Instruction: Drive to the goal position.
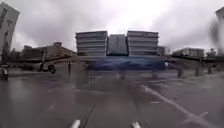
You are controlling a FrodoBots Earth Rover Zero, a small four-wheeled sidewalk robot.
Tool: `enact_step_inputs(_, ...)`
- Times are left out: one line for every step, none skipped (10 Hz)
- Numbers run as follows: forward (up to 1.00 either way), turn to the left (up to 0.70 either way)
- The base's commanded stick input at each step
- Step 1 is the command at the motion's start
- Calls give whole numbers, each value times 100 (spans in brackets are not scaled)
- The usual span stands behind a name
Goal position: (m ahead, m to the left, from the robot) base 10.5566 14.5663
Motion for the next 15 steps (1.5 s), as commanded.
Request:
enact_step_inputs(100,25)
enact_step_inputs(100,19)
enact_step_inputs(100,3)
enact_step_inputs(100,3)
enact_step_inputs(100,2)
enact_step_inputs(100,2)
enact_step_inputs(100,1)
enact_step_inputs(100,0)
enact_step_inputs(100,0)
enact_step_inputs(100,0)
enact_step_inputs(100,0)
enact_step_inputs(100,0)
enact_step_inputs(100,0)
enact_step_inputs(100,0)
enact_step_inputs(100,0)
